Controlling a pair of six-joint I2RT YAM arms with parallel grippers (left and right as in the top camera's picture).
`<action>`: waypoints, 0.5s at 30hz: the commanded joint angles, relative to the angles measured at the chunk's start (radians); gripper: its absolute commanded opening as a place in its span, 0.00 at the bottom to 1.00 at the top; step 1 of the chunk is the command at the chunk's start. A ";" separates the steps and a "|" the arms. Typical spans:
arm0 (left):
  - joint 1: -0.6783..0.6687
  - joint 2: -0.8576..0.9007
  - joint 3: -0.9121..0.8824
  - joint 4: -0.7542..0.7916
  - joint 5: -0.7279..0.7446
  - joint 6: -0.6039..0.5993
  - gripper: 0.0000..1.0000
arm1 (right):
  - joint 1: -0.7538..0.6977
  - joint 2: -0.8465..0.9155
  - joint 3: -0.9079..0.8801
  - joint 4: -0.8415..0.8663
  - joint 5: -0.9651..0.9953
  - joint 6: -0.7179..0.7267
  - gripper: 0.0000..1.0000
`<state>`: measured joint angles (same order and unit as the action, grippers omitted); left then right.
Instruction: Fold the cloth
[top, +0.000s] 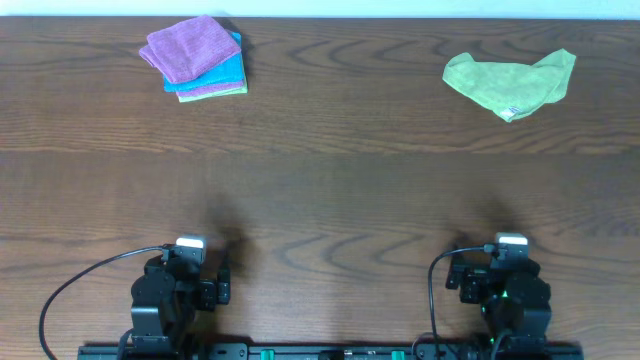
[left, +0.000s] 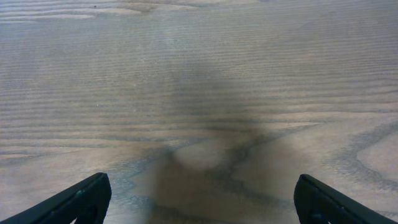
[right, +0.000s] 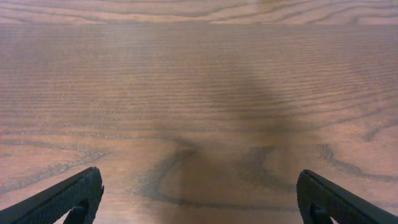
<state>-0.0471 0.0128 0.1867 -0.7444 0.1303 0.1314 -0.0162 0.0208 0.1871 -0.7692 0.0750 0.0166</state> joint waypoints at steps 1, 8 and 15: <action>-0.002 -0.009 -0.021 -0.011 -0.007 0.006 0.95 | -0.023 0.047 0.071 0.003 0.003 0.041 0.99; -0.002 -0.009 -0.021 -0.011 -0.007 0.006 0.95 | -0.128 0.390 0.364 -0.005 0.003 0.136 0.99; -0.002 -0.009 -0.021 -0.011 -0.007 0.006 0.95 | -0.177 0.826 0.736 -0.051 0.001 0.174 0.99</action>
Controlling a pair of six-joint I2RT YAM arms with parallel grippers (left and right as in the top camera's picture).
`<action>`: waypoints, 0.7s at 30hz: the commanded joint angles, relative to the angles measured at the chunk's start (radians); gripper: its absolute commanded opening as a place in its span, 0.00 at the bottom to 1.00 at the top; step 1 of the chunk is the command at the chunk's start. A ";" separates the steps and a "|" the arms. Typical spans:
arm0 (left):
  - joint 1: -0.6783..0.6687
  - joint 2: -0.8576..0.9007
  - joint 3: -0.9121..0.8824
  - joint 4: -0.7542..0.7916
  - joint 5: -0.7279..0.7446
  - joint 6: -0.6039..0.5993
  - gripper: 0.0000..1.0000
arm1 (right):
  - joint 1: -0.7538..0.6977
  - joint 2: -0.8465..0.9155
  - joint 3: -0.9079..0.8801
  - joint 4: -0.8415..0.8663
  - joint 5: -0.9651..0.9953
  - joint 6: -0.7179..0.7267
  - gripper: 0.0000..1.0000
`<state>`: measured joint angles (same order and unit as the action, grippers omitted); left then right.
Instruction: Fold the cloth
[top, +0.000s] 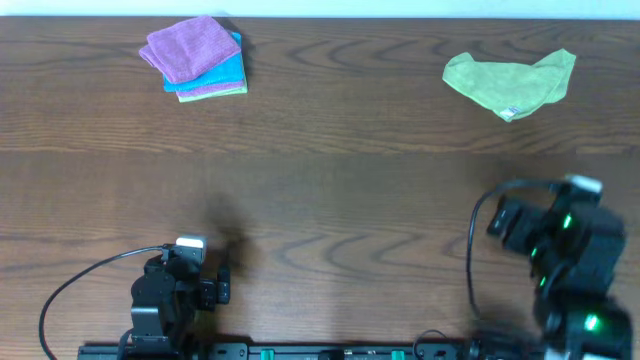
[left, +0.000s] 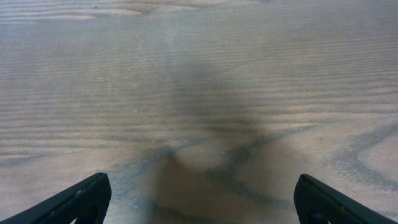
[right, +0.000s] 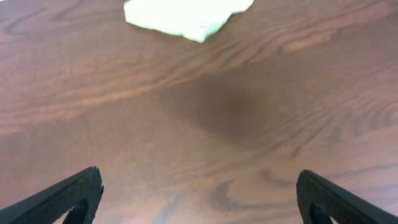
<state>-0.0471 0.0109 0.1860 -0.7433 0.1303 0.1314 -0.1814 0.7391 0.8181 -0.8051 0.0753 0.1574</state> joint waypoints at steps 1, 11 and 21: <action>-0.002 -0.007 -0.020 -0.012 -0.007 0.006 0.95 | -0.015 0.179 0.172 -0.030 0.002 0.033 0.99; -0.002 -0.007 -0.020 -0.012 -0.008 0.006 0.95 | -0.061 0.746 0.663 -0.120 0.002 0.028 0.99; -0.002 -0.007 -0.020 -0.013 -0.007 0.006 0.95 | -0.153 1.121 0.909 -0.015 -0.084 0.021 0.99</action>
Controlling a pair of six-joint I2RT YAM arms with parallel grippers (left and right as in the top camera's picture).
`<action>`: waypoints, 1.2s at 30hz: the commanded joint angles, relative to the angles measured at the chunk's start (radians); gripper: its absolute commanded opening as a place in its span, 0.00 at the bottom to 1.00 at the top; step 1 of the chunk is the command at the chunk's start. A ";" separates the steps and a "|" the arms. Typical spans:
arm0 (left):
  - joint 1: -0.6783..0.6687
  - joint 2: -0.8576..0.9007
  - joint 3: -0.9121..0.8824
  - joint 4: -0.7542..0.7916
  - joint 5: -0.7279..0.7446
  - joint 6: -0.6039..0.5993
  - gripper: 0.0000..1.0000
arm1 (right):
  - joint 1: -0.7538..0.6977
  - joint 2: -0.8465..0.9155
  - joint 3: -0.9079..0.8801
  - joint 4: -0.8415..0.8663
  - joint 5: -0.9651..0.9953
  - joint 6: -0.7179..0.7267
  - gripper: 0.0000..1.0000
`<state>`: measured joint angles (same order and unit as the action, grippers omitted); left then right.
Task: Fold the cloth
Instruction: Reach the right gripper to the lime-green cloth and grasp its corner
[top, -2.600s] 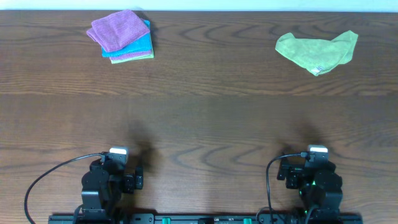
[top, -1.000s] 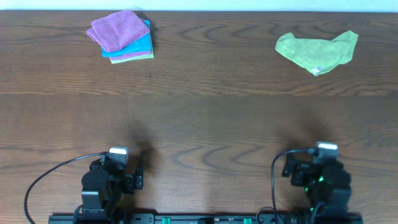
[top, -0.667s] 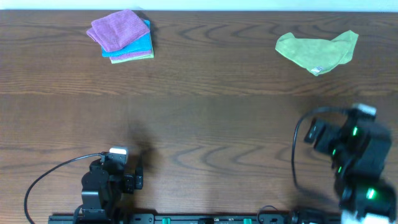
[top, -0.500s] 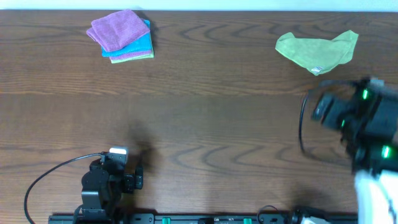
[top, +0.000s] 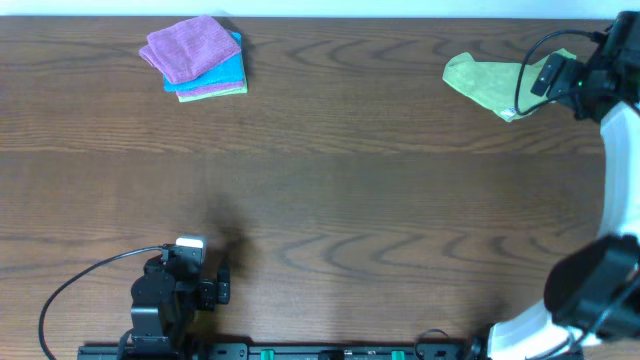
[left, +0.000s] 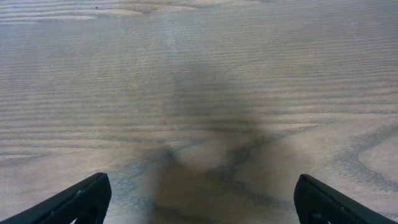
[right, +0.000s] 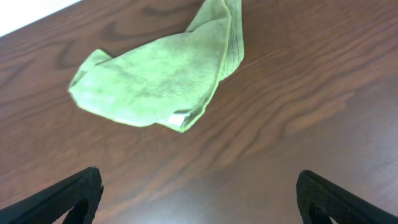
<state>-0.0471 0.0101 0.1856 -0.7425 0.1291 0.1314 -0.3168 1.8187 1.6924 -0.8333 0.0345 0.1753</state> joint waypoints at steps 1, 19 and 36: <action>-0.002 -0.006 -0.020 -0.013 -0.006 0.006 0.95 | -0.018 0.056 0.035 0.031 -0.044 0.003 0.99; -0.002 -0.006 -0.020 -0.013 -0.006 0.006 0.95 | -0.022 0.184 0.019 0.264 -0.040 0.061 0.99; -0.002 -0.006 -0.020 -0.013 -0.006 0.006 0.95 | -0.048 0.401 0.018 0.307 -0.100 0.438 0.99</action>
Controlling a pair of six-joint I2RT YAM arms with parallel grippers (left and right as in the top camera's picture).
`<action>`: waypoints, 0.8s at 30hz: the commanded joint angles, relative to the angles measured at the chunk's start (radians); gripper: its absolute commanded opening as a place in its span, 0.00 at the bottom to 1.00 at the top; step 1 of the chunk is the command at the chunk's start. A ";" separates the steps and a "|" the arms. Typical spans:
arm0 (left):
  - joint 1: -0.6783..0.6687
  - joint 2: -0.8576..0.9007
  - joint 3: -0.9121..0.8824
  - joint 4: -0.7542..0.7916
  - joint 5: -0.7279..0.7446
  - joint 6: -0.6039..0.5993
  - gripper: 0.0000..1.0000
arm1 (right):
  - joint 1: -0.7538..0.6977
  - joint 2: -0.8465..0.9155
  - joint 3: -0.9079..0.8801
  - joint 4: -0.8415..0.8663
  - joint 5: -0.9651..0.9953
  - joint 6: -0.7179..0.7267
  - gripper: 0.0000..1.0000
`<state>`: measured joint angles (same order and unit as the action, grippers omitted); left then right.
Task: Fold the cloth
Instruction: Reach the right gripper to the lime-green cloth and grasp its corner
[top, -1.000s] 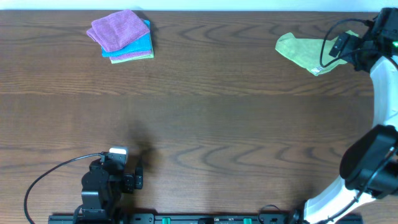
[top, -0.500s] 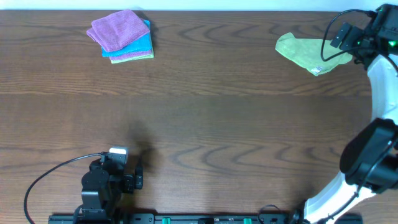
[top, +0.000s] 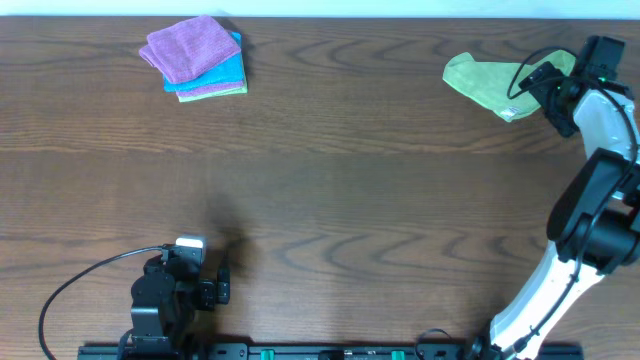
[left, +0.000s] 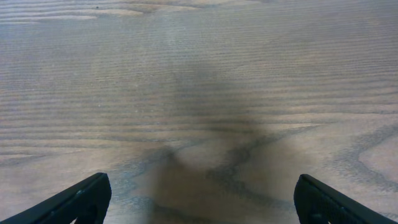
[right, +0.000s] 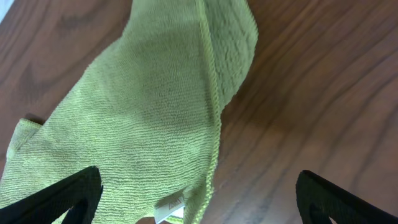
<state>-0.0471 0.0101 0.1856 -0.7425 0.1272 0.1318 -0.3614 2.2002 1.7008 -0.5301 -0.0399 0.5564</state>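
Note:
A crumpled light-green cloth (top: 495, 82) lies at the table's far right; in the right wrist view the cloth (right: 143, 118) fills the left and middle, its white tag near the bottom. My right gripper (top: 556, 98) hangs just over the cloth's right end, open (right: 198, 202), one finger above the cloth and the other above bare wood. My left gripper (top: 212, 285) rests at the near left edge, open (left: 200, 200) over bare wood.
A stack of folded cloths (top: 195, 57), purple over blue, sits at the far left of the wooden table (top: 320, 190). The table's far edge runs right behind the green cloth. Cables trail from both arm bases along the near edge.
My right gripper has come lower and closer to the green cloth, which now fills much of its view. The cloth has not shifted. The left arm is unchanged.
Both grippers rested open at the near edge. Then the right arm was lifted off its rest toward the right side, then stretched out to the far right corner beside the green cloth, and now hovers low over it. The left arm stayed put.

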 joint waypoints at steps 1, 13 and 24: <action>-0.002 -0.006 -0.020 -0.013 -0.004 0.006 0.95 | -0.004 0.025 0.010 0.004 -0.034 0.061 0.99; -0.002 -0.006 -0.020 -0.013 -0.005 0.006 0.95 | -0.004 0.097 0.010 0.036 -0.129 0.078 0.59; -0.002 -0.006 -0.020 -0.013 -0.004 0.006 0.95 | 0.004 0.020 0.010 0.010 -0.230 -0.123 0.01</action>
<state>-0.0471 0.0101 0.1856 -0.7425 0.1272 0.1318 -0.3614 2.2784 1.7031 -0.5095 -0.2321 0.5247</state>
